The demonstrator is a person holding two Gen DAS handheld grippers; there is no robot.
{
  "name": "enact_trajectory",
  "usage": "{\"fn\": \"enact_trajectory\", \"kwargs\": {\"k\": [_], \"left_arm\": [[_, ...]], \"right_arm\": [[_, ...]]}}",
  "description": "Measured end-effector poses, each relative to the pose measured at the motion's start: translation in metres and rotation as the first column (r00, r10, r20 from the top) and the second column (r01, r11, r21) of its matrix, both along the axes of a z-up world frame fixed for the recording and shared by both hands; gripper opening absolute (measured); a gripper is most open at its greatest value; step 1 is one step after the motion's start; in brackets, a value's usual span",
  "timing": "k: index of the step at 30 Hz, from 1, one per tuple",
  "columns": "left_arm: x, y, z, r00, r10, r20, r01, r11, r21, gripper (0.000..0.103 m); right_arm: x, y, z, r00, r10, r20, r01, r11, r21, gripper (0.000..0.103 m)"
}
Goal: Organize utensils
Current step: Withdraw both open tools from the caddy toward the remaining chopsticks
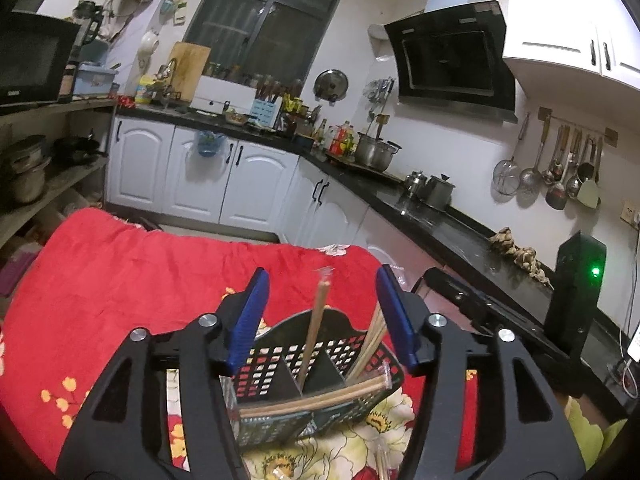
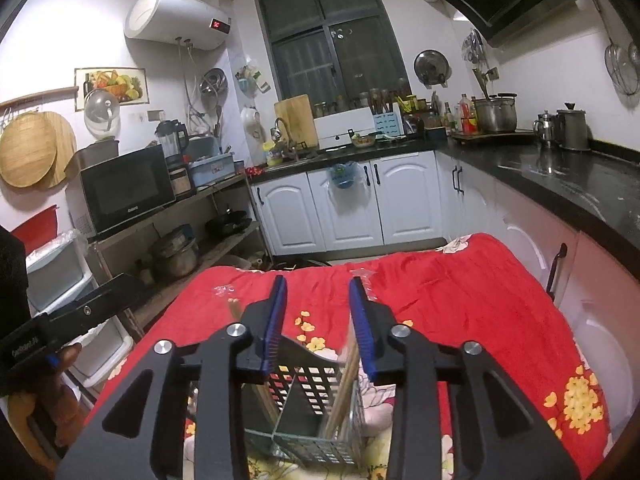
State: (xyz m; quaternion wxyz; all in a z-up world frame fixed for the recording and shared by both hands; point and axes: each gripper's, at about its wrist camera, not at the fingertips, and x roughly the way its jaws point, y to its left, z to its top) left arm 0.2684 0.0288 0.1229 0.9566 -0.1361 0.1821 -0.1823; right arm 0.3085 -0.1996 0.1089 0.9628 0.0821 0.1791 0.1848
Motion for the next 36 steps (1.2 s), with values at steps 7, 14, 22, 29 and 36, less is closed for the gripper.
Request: {"fn": "enact_trajectory", "kwargs": {"k": [7,14,22,29,36], "left_arm": [[-0.012,0.013,-0.002,1.000,0.004,0.001,-0.004,1.000,-0.024,0.075],[-0.028,0.025,-0.003,0.999,0.036,-0.001,-0.036,0.999,-0.041,0.091],[-0.044,0.037,-0.002,0.997,0.077,0.005,-0.077,0.997,-0.030,0.093],[-0.057,0.047,-0.008,0.994,0.106,-0.011,-0.106,0.994,-0.030,0.093],[-0.067,0.052,-0.023,0.991,0.126,-0.046,-0.127,0.991,-0.032,0.093]], "right_arm": [[-0.005,-0.008,0.000,1.000,-0.018,-0.018,0.017,1.000,-0.011,0.043],[-0.017,-0.012,-0.003,1.000,-0.015,-0.024,0.014,0.999,-0.031,0.051],[-0.030,-0.011,-0.004,1.000,-0.004,-0.018,0.003,0.999,-0.045,0.054],[-0.040,-0.015,-0.004,1.000,0.000,-0.015,-0.001,0.999,-0.039,0.057],[-0.049,-0.015,-0.008,1.000,0.013,-0.020,-0.014,0.999,-0.048,0.058]]}}
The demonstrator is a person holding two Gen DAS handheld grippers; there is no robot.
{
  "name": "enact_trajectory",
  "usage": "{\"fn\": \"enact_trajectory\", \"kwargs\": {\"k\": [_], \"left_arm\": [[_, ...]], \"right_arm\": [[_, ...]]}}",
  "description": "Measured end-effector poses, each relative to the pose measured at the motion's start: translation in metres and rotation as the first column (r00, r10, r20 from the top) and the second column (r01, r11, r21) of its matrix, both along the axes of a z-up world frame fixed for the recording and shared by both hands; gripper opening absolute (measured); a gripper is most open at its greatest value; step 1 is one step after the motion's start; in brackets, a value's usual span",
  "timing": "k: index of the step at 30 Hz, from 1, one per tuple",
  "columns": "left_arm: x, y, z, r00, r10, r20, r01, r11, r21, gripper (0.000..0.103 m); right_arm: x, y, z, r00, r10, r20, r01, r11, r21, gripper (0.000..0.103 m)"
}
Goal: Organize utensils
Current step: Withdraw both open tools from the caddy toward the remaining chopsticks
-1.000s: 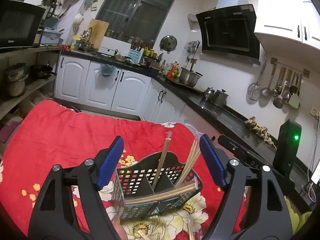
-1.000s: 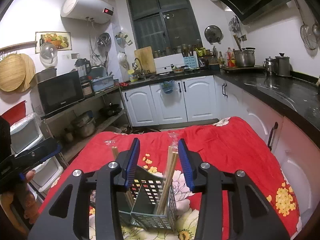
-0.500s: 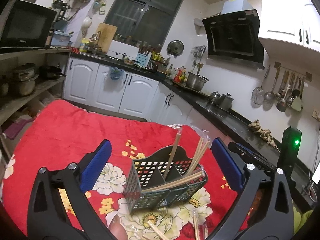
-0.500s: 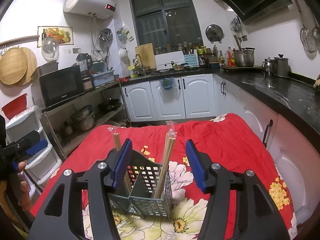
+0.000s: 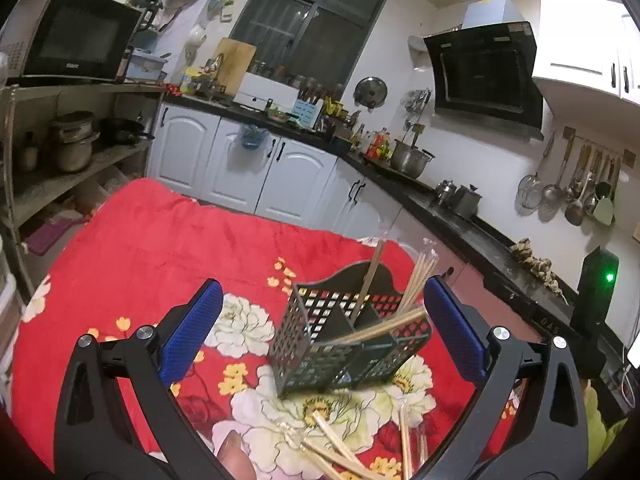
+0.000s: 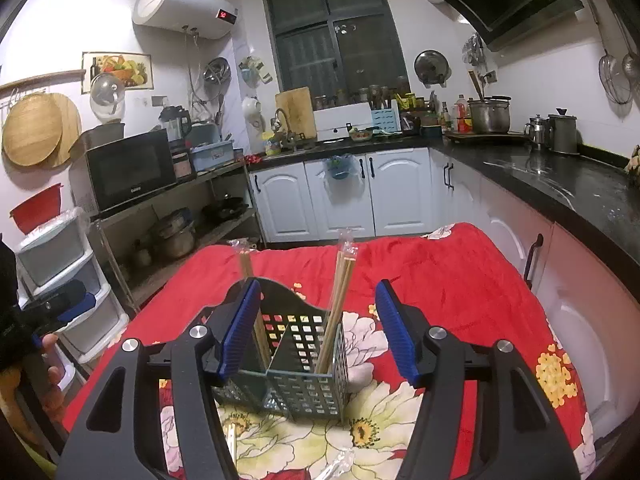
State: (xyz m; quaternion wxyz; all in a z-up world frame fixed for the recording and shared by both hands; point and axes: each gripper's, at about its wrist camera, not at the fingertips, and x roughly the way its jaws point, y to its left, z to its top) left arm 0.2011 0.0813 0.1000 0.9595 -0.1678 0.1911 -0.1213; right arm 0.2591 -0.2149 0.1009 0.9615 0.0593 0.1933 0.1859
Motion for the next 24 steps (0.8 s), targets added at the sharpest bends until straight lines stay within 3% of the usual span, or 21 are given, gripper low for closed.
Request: {"fn": "enact_trajectory", "kwargs": {"k": [24], "left_arm": [[-0.020,0.013,-0.031,0.995,0.030,-0.097,-0.030,1.000,0.006,0.093]], "right_arm": [[-0.024,0.012,-0.029,0.996,0.049,-0.074,-0.053,0.997,-0.054,0.058]]}}
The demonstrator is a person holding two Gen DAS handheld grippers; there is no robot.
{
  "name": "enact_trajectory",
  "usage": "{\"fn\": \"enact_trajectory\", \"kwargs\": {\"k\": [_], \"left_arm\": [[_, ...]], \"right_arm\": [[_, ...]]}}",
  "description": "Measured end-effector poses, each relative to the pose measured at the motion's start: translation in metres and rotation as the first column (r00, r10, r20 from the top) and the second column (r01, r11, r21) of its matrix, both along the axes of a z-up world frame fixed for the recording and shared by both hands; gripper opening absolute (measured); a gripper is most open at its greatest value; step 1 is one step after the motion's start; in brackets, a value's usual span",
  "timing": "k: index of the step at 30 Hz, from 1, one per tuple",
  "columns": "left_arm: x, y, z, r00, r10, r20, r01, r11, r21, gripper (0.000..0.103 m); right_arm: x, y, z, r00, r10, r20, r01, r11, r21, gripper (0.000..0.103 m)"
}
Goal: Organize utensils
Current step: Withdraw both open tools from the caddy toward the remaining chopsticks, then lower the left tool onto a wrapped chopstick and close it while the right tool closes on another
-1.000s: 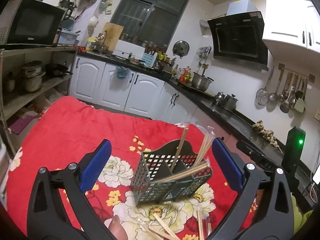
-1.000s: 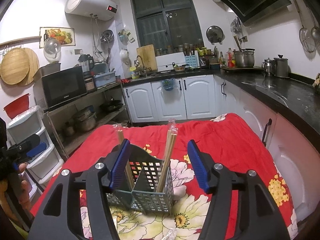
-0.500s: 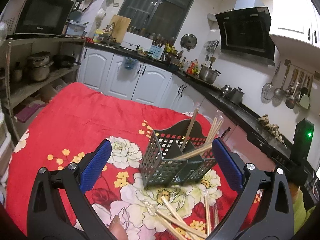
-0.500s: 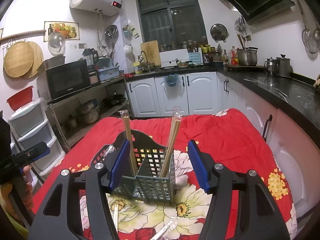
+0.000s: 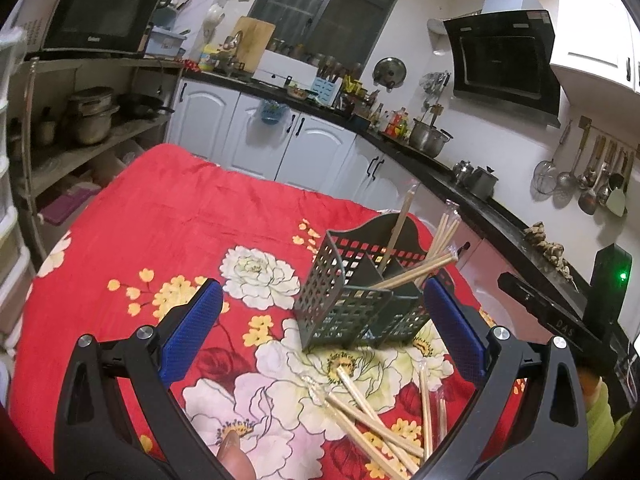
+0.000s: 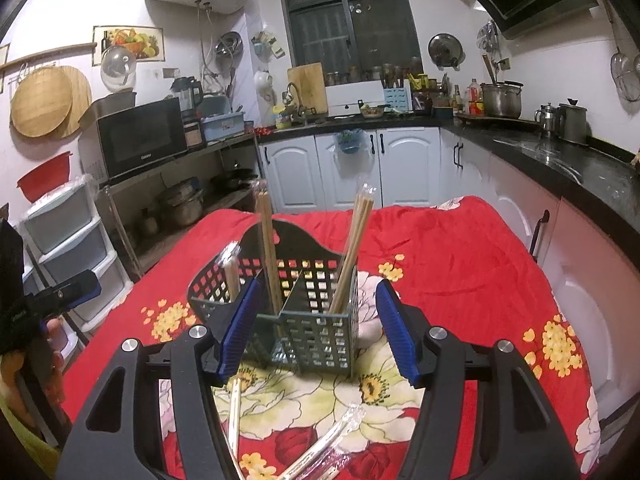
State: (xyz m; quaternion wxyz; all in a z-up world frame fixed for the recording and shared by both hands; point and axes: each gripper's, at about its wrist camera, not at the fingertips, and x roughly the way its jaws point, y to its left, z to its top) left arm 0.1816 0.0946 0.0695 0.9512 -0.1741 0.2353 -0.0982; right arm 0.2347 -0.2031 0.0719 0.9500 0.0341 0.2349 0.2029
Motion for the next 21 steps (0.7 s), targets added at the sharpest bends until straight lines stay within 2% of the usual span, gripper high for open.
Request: {"fn": "enact_trajectory", "kwargs": {"k": [21], "left_arm": [[-0.025,-0.001,-0.043,0.990,-0.023,-0.136,0.023,1.000,0.000,0.093]], "right_arm": [[-0.017,0.022,-0.039,0.991,0.067,-0.114,-0.073,0.996,-0.052,0.058]]}}
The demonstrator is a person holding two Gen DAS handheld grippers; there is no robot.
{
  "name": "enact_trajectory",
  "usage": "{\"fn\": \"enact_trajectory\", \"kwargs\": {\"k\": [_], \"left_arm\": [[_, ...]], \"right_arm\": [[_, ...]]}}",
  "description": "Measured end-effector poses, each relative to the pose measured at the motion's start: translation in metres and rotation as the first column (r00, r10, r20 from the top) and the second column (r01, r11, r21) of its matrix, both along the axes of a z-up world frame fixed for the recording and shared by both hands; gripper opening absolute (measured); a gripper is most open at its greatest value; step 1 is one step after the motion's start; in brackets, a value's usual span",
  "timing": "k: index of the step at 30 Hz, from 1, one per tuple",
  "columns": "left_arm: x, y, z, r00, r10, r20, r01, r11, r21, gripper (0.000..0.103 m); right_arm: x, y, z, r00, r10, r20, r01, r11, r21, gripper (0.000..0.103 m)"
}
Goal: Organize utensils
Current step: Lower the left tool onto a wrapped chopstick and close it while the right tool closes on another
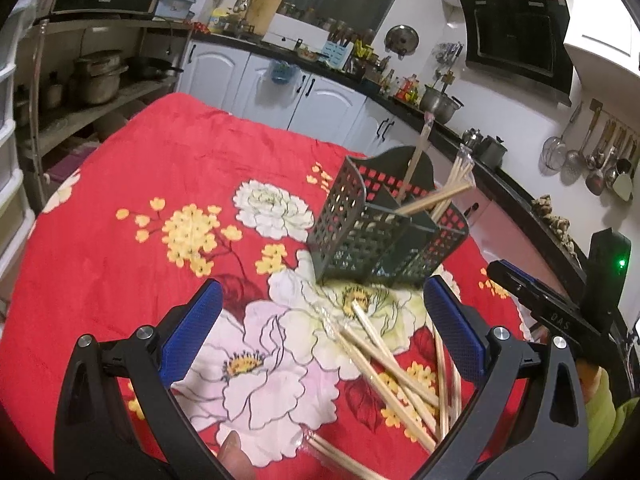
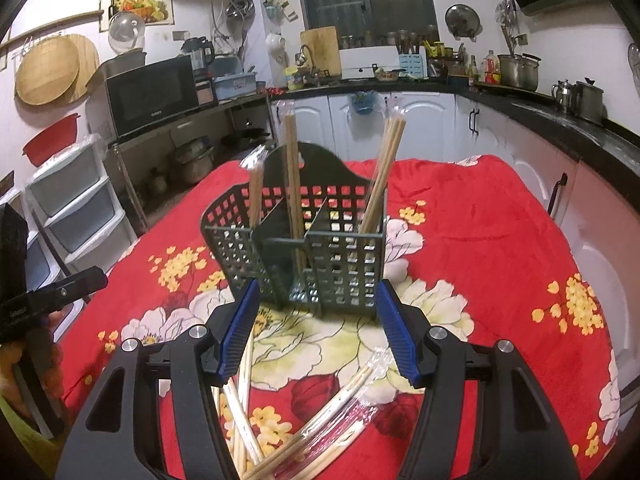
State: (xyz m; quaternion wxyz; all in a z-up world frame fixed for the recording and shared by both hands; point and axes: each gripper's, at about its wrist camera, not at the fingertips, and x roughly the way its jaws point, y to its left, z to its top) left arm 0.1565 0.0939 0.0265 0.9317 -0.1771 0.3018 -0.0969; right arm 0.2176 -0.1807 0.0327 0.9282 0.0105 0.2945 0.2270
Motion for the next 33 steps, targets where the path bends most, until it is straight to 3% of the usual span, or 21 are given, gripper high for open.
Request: {"fn": "enact_trajectory", "kwargs": {"k": [10,12,19,27,33], "left_arm": [[-0.014,0.002,-0.017,0.999,-0.006,-0.051,0.006,1.000,0.004,0.093],[-0.016,0.002,-0.020,0.998,-0.007,-0.062,0.008,1.000,0.005,0.086],[-0.023,0.006,-0.037,0.992,-0.015,-0.122,0.013,1.000,-0.011,0.064],[-0.031,-0.003,-0.055,0.976,-0.112,-0.187,0.100,0.993,-0.069,0.038],[-0.038,-0.009,-0.069,0.960,-0.152,-0.235,0.133,0.987,-0.096,0.037]], "right_arm": [[-0.005,0.010,-0.014,0.998,0.044,-0.053,-0.045,0.999,-0.022,0.058],[-0.005,0.013,-0.017,0.996,0.057,-0.064,-0.059,0.998,-0.024,0.058],[-0.007,0.026,-0.024,0.988,0.119,-0.101,-0.124,0.992,-0.040,0.041],[-0.003,0.044,-0.037,0.970,0.180,-0.162,-0.192,0.980,-0.057,0.029],[-0.003,0.055,-0.043,0.962,0.206,-0.177,-0.222,0.972,-0.076,0.029]]}}
